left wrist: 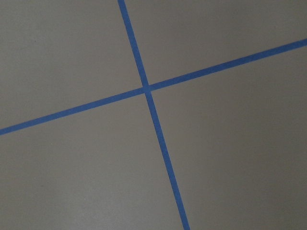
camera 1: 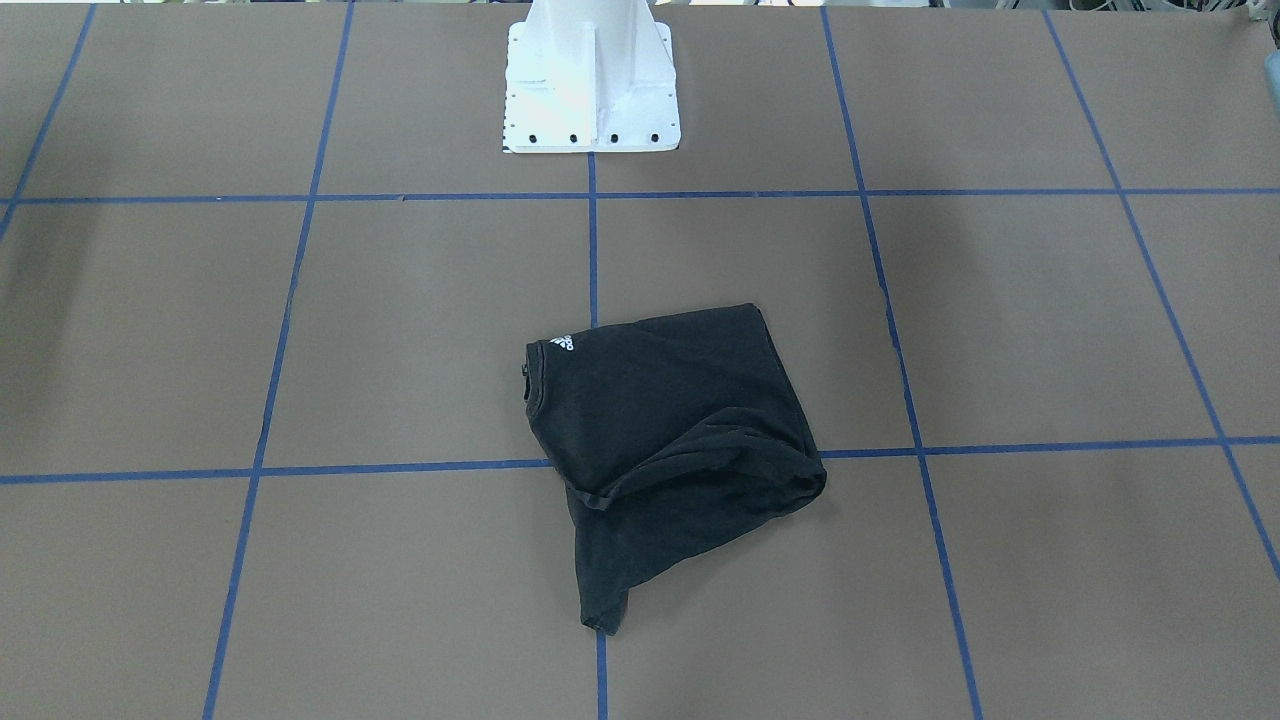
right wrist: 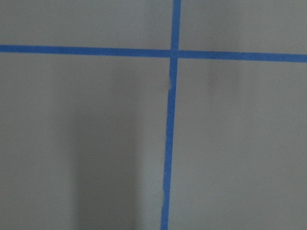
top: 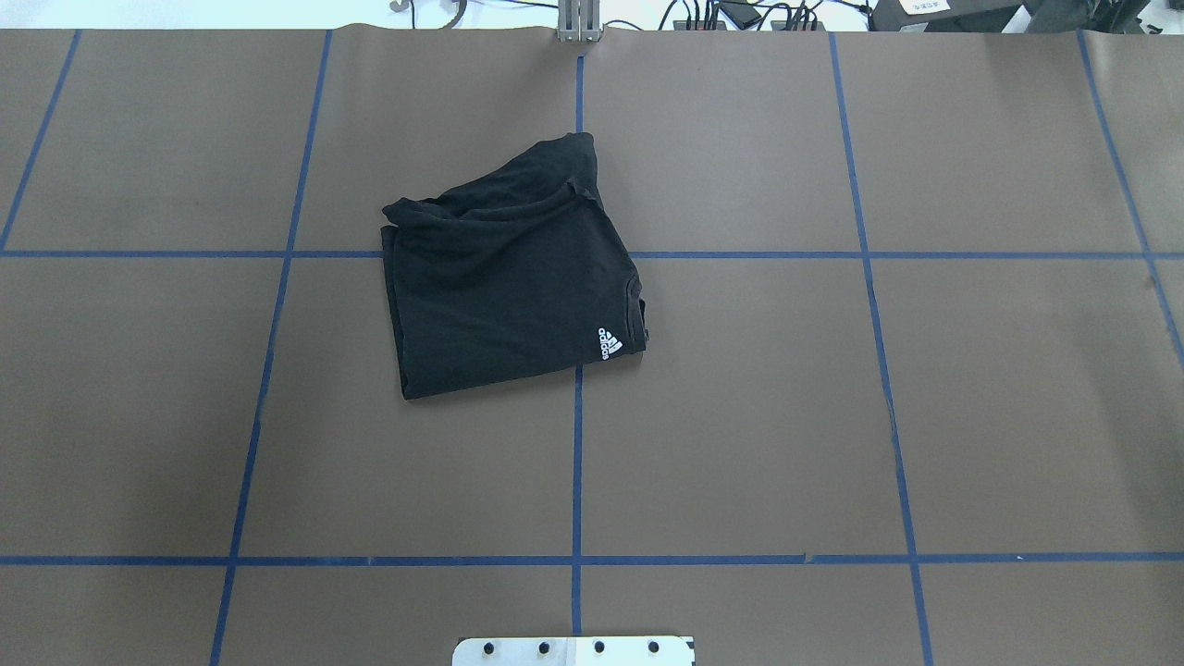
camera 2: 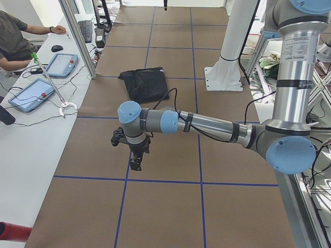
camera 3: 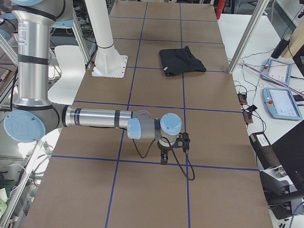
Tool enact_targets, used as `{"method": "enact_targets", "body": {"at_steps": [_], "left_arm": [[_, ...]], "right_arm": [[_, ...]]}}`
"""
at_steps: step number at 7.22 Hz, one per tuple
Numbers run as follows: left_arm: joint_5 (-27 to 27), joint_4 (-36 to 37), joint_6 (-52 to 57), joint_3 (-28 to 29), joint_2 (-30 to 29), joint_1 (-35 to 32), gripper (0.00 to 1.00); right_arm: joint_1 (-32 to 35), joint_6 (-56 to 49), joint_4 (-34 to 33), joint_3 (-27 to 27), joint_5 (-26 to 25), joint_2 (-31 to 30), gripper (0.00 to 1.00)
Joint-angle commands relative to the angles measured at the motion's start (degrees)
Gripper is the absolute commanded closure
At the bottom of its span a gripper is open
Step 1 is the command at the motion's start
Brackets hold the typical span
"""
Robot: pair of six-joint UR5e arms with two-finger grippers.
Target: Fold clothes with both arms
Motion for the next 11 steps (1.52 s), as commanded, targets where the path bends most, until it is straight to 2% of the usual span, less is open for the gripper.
{"method": "enact_targets", "body": {"at_steps": [1, 2, 5, 7, 9, 11], "left_arm": [[-0.55, -0.50, 3.62, 0.09, 2.39, -0.08, 0.00], [-1.07, -0.68, 7.14, 0.87, 3.53, -0.26, 0.00], [-6.24, -3.67, 7.26, 1.94, 3.98, -0.95, 0.00], [-6.09, -3.75, 7.96, 1.85, 3.81, -3.85, 0.00], [-5.91, -3.67, 7.87, 2.20, 3.37, -4.04, 0.00], [-6.00, -3.67, 7.87, 2.02, 3.19, -4.04, 0.00]], "right_arm": [[1.26, -6.74, -4.18, -0.02, 0.20, 0.22, 0.00], [1.35, -6.74, -4.10, -0.19, 0.81, 0.22, 0.00], [1.79, -6.74, -3.66, -0.11, 0.81, 0.22, 0.00], [1.88, -6.74, -3.57, -0.11, 0.64, 0.04, 0.00], [2.32, -6.74, -3.48, -0.02, 0.11, -0.31, 0.00], [5.64, -6.74, -3.48, 0.68, -0.15, 0.21, 0.00]]}}
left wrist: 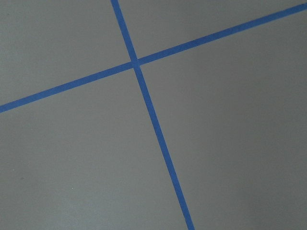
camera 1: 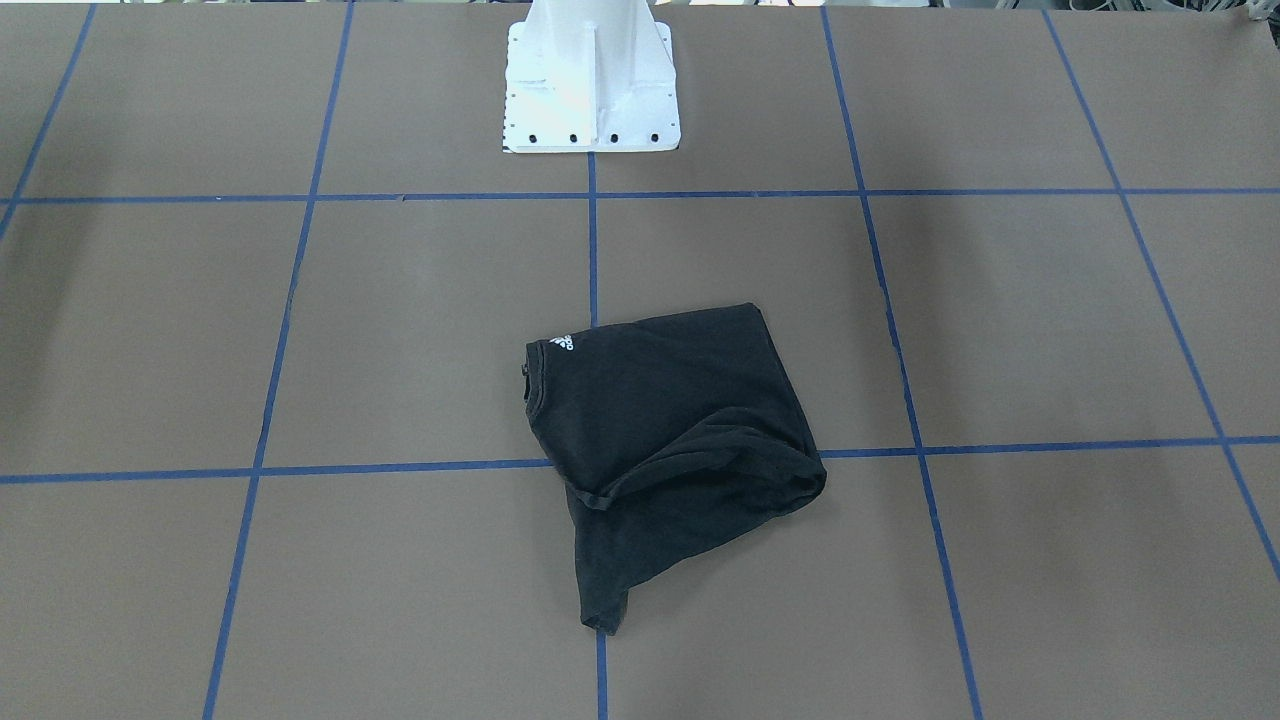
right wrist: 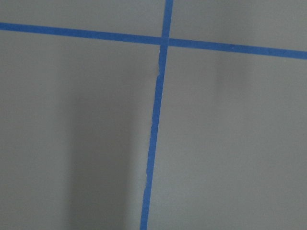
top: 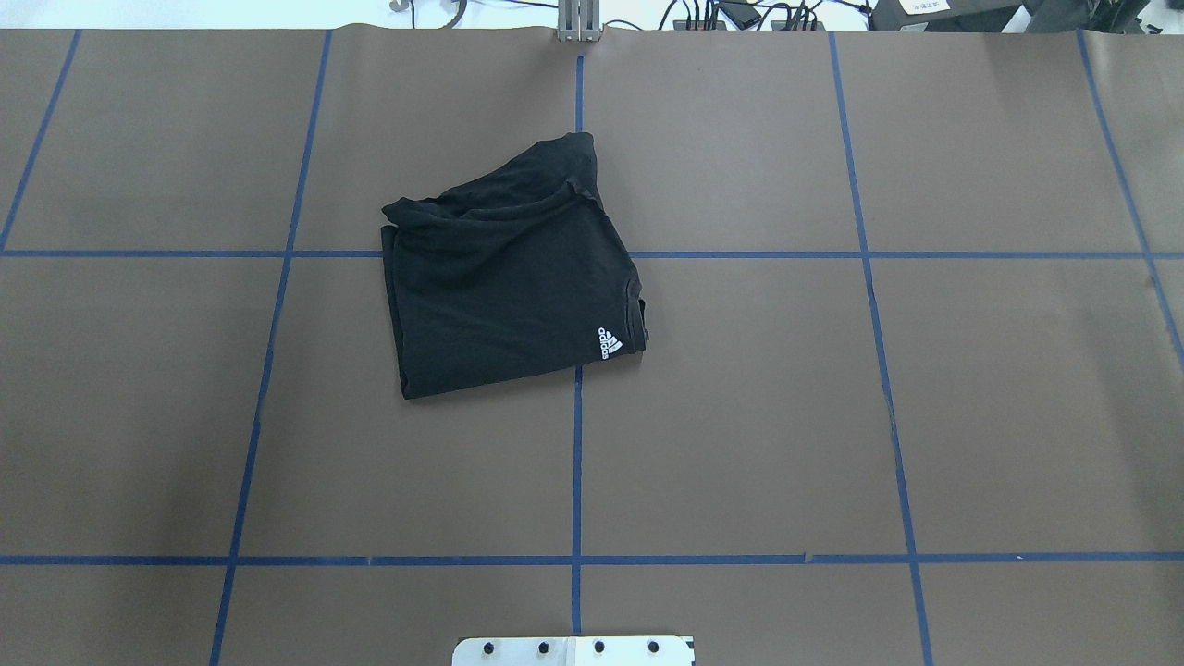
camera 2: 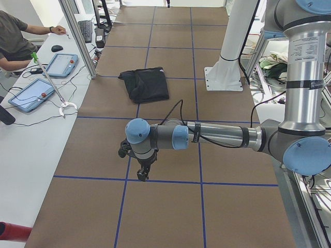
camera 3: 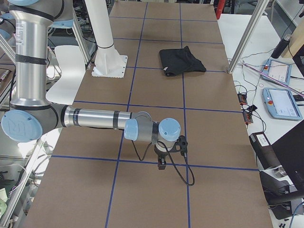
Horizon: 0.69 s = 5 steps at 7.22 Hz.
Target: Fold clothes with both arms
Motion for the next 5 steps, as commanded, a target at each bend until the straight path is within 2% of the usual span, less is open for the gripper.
{"method": "enact_targets", "body": {"at_steps": [1, 5], "left_arm": [[-0.02, 0.01, -0.09, -0.05, -0.31, -0.04, 0.00], [-0.02, 0.01, -0.62, -0.23, -0.58, -0.13, 0.00]], "right_arm": [[3.16, 0.09, -0.08, 2.12, -0.30, 0.35, 0.00], [3.88, 0.44, -0.17, 3.37, -0.39, -0.09, 0.00]]}}
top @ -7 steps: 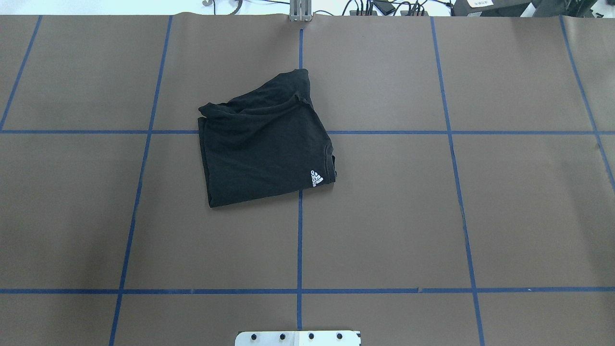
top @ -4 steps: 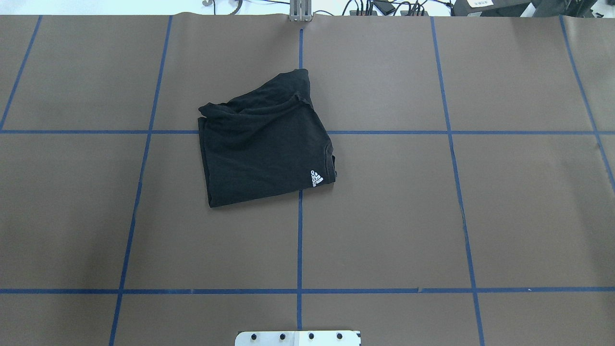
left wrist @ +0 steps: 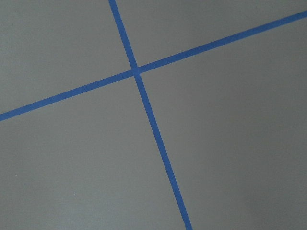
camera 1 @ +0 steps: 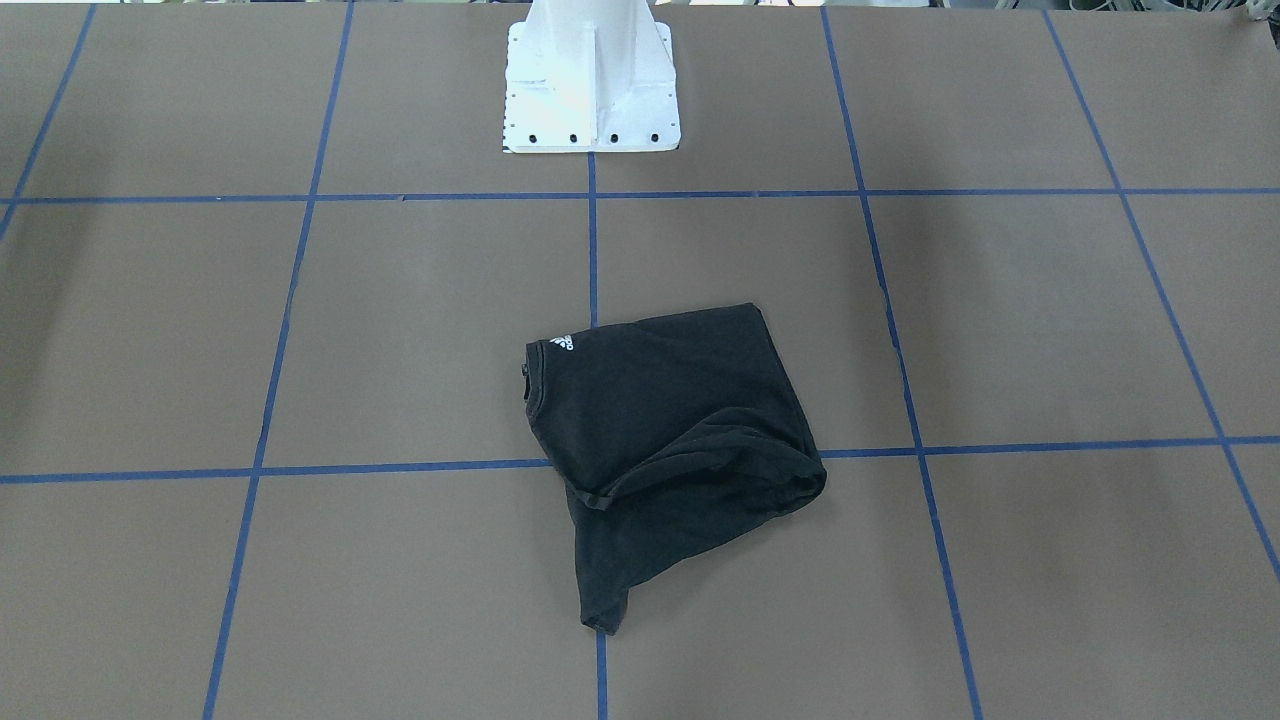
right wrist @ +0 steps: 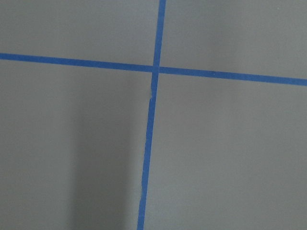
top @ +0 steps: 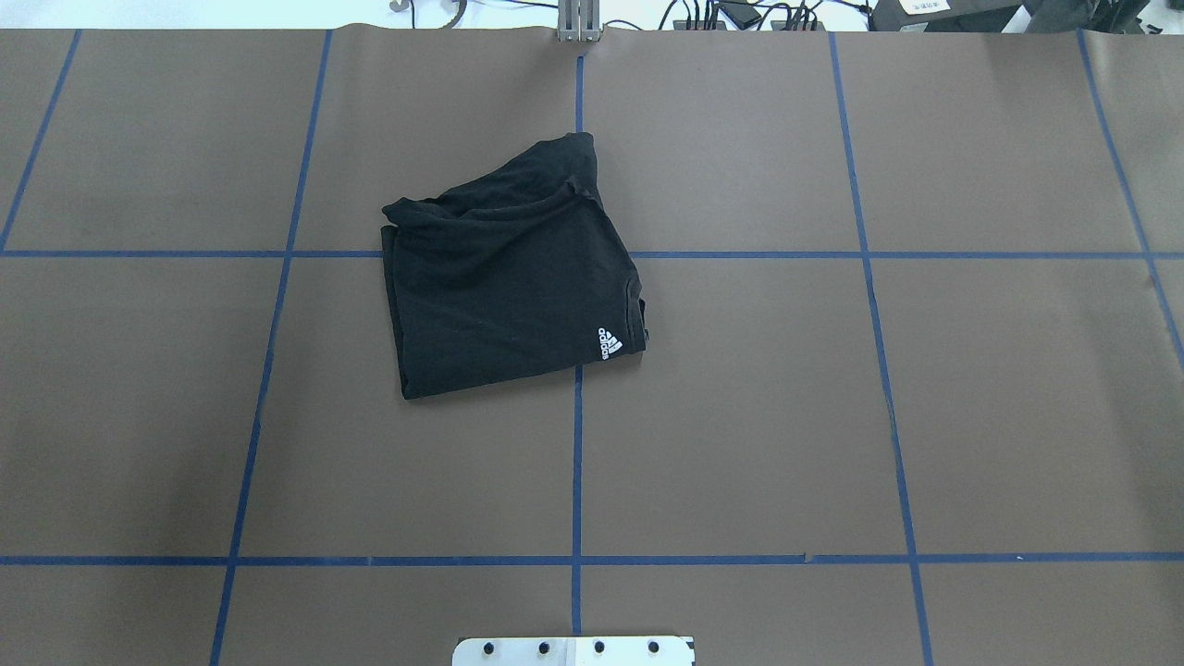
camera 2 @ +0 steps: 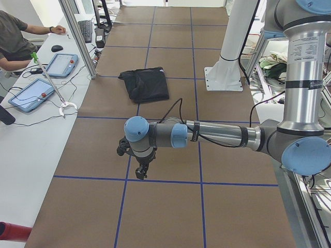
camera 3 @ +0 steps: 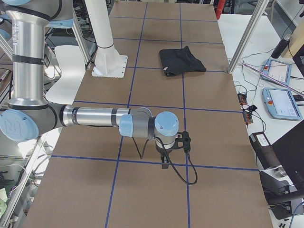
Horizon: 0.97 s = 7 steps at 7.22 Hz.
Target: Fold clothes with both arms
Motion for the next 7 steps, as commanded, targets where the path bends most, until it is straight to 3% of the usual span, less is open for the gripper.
{"method": "enact_targets", "body": {"at_steps": [1, 7], "left_arm": [[0.00, 0.00, -0.12, -0.10, -0.13, -0.03, 0.00], [-0.18, 0.00, -13.56, -0.63, -0.39, -0.12, 0.00]], "right_arm": [[0.06, 0.53, -0.01, 0.12, -0.01, -0.16, 0.00], [0.06, 0.71, -0.01, 0.12, -0.01, -0.16, 0.00]]}}
